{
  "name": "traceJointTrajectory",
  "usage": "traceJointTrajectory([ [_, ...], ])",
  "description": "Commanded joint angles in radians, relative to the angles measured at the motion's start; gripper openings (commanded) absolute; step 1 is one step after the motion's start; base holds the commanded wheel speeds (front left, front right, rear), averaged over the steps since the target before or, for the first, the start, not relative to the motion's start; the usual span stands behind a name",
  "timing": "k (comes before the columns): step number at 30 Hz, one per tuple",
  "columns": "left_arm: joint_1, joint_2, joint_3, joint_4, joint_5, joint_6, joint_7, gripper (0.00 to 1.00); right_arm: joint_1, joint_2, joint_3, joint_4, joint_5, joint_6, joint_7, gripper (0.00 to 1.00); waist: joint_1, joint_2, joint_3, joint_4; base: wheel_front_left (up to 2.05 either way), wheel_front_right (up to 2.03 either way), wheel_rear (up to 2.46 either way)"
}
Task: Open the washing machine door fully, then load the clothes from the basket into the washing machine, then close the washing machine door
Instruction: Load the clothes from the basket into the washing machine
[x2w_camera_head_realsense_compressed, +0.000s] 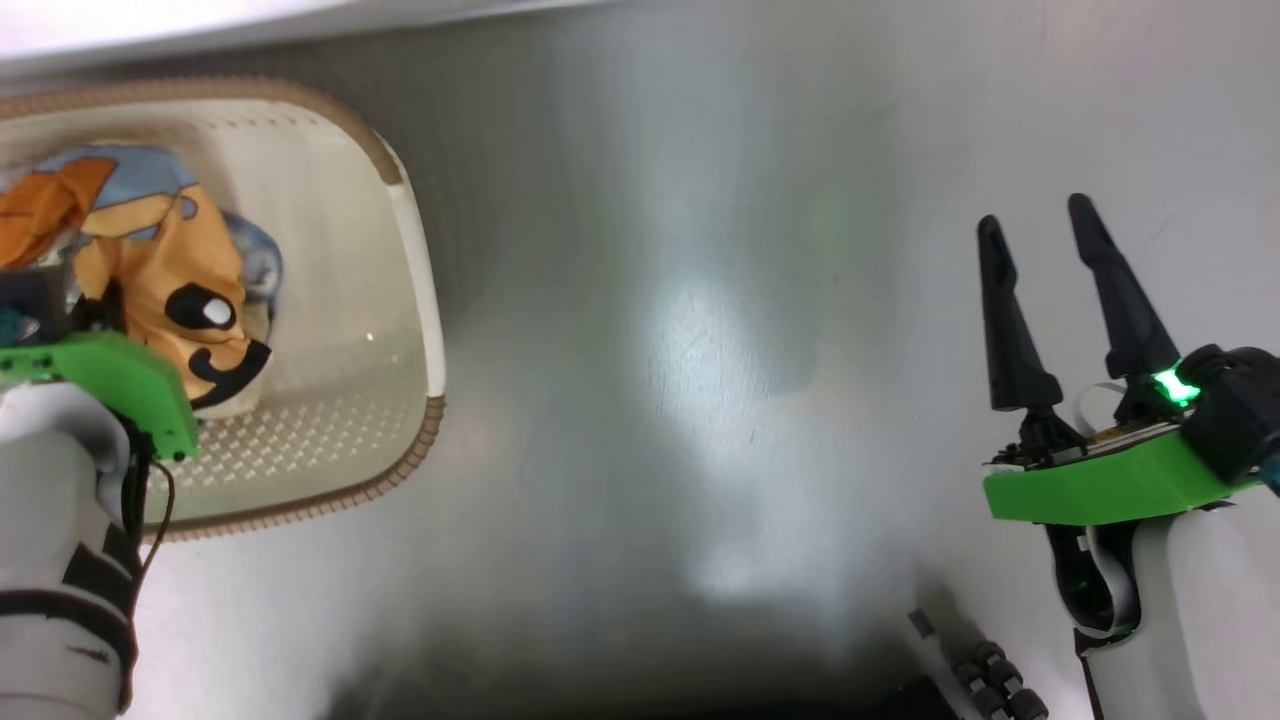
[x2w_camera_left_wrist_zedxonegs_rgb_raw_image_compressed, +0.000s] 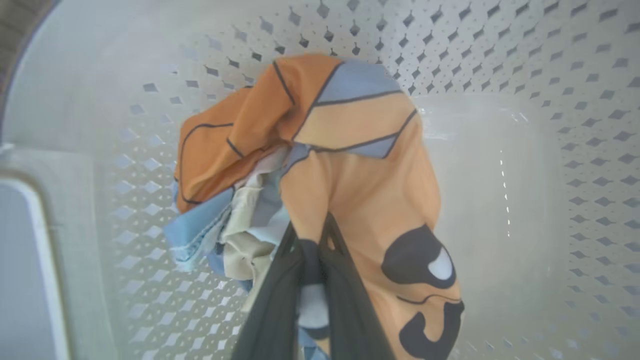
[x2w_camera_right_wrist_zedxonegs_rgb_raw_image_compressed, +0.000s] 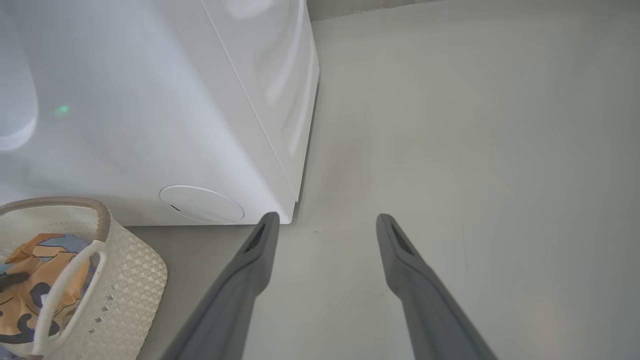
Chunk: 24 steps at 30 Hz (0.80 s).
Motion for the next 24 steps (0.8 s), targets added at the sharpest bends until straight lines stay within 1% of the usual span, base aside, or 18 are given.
traceJointTrajectory([
  [1, 0.065, 0.056, 0.032, -0.025, -0.021, -0.007, -0.016, 0.0, 0.016, -0.001, 0.031, -0.007, 0.001, 0.002, -0.005, 1.0, 0.0, -0.0001, -0.054, 0.004, 0.0, 0.0, 0.0],
  [3, 0.093, 0.058, 0.043, -0.073, -0.035, -0.017, -0.018, 0.0, 0.013, -0.003, 0.04, 0.006, 0.003, 0.002, -0.005, 1.0, 0.0, -0.0001, -0.081, 0.007, 0.0, 0.0, 0.0],
  [8, 0.215, 0.037, 0.081, -0.252, -0.07, -0.02, -0.018, 0.0, 0.014, -0.008, 0.051, 0.041, 0.008, 0.002, -0.005, 1.0, 0.0, -0.0001, -0.159, 0.014, 0.0, 0.0, 0.0],
  [9, 0.215, 0.037, 0.081, -0.252, -0.07, -0.02, -0.018, 0.0, 0.014, -0.008, 0.051, 0.041, 0.008, 0.002, -0.005, 1.0, 0.0, -0.0001, -0.159, 0.014, 0.0, 0.0, 0.0],
  [16, 0.4, -0.008, 0.131, -0.454, -0.094, -0.015, -0.019, 0.0, 0.037, -0.022, 0.06, 0.081, 0.017, 0.002, -0.005, 1.0, 0.0, -0.0001, -0.283, 0.022, 0.0, 0.0, 0.0],
  [24, 0.576, -0.072, 0.196, -0.68, -0.099, -0.013, -0.019, 0.0, 0.082, -0.027, 0.064, 0.118, 0.03, 0.002, -0.005, 1.0, 0.0, -0.0001, -0.425, 0.029, 0.0, 0.0, 0.0],
])
